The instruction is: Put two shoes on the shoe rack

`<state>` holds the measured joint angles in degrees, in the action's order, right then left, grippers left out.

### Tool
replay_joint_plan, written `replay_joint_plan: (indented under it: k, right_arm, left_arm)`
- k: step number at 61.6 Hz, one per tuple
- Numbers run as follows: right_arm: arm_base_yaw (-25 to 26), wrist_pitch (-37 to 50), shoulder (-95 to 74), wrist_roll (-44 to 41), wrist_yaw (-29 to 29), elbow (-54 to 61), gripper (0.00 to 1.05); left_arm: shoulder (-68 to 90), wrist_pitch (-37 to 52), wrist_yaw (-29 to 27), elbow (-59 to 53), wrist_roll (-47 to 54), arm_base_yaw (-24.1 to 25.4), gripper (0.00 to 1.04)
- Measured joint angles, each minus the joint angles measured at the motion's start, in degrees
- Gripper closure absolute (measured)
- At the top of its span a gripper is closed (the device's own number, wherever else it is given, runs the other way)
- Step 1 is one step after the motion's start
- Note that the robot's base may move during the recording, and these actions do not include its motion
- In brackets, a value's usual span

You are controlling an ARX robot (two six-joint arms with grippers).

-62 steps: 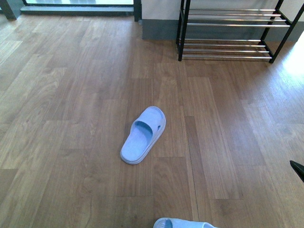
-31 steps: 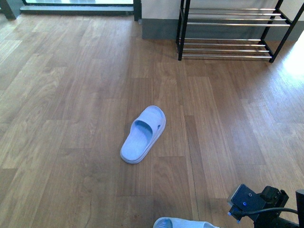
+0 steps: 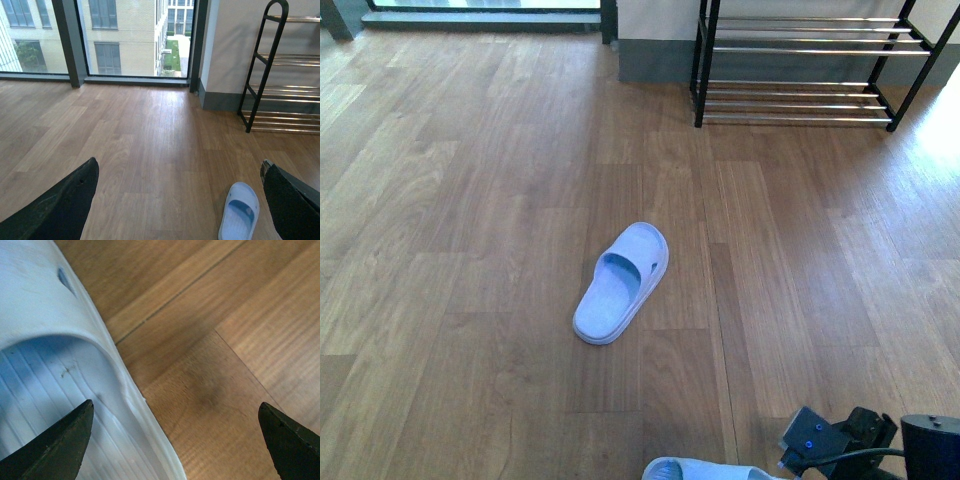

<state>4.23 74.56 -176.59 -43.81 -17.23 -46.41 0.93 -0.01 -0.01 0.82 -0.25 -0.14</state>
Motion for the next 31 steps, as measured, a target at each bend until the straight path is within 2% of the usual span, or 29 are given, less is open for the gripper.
replay_joint_plan:
  k: [18, 25, 31]
  right_arm:
    - [-3.4, -3.9, -0.2, 7.2, -2.8, -3.8, 0.09]
    - [-3.8, -8.0, -0.2, 9.0, -5.9, -5.3, 0.33]
    - [-3.8, -8.5, -0.4, 10.0, -6.6, -6.3, 0.47]
  left_arm:
    - [0.0, 0.0, 0.0, 0.0, 0.0, 0.0, 0.09]
    - [0.0, 0.0, 0.0, 0.0, 0.0, 0.0, 0.09]
    - [0.0, 0.0, 0.0, 0.0, 0.0, 0.0, 0.09]
